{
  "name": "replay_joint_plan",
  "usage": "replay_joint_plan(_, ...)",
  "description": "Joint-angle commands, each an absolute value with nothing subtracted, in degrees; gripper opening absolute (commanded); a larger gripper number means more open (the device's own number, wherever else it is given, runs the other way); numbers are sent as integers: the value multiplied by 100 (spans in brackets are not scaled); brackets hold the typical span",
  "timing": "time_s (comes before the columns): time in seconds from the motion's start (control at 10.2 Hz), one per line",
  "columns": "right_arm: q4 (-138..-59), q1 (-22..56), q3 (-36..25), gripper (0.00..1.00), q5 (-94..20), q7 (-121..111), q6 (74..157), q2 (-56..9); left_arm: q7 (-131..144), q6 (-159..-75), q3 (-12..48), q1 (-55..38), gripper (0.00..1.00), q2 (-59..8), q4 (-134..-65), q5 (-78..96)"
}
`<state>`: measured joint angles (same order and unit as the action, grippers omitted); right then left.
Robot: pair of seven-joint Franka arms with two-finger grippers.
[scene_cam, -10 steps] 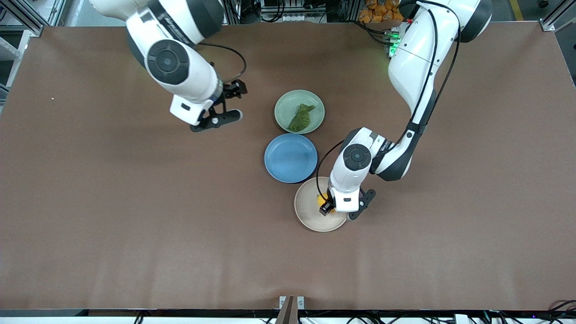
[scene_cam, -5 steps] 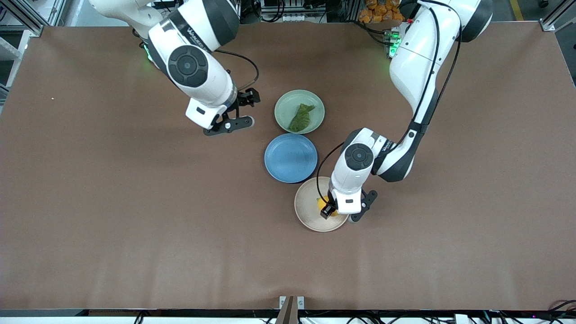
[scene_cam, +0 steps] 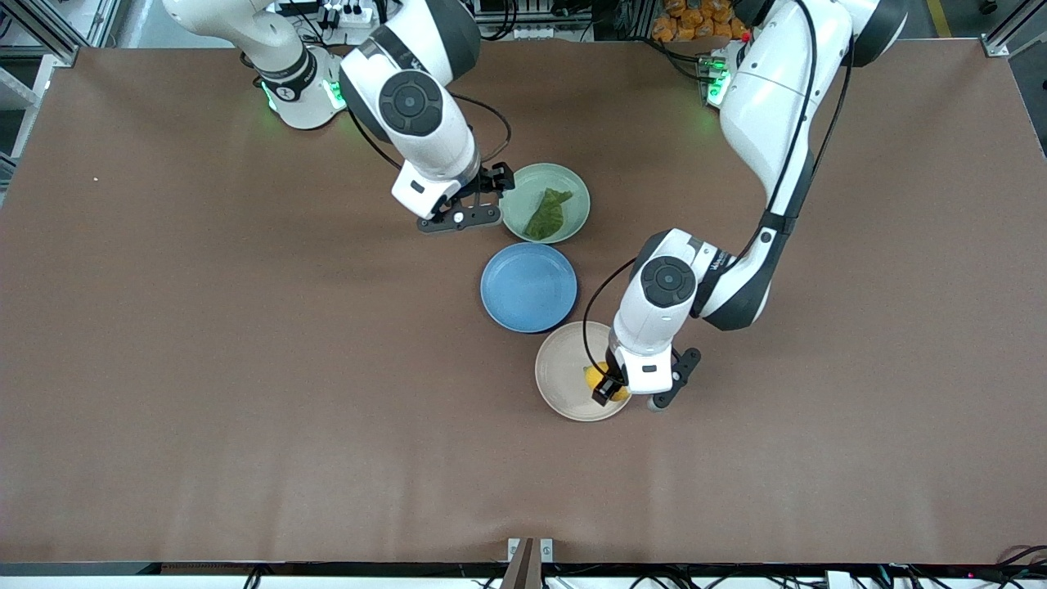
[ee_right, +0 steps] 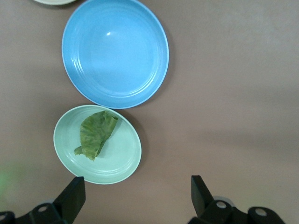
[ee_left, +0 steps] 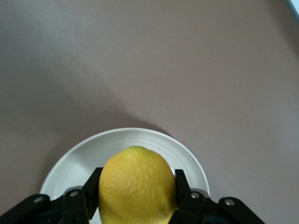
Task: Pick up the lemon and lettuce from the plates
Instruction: 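Lift the lemon with the left gripper while the right gripper lowers onto lettuce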
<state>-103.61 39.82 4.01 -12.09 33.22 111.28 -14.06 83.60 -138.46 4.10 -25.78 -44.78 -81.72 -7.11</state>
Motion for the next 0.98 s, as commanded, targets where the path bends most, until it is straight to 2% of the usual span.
replay_joint_plan(0.0,-10852,4270,360,100,-1274,3769,11783,-1301,8237,-13239,422,-2488,0,-4123,-8279,-862)
replay_joint_plan(0.39,-11065,4894,352,100,-1257,4857,12846,-1870,7139,-12131,492,-2259,0,-3824,-8288,-809)
replay_joint_plan(0.68,-11048,5167,343,100,-1257,5237,13182,-2205,5763,-11446,475,-2084,0,-3535,-8471,-809)
replay_joint_plan(0.88,-11030,5378,343,100,-1239,5526,13664,-2503,4925,-11382,475,-1882,0,-3341,-8656,-809)
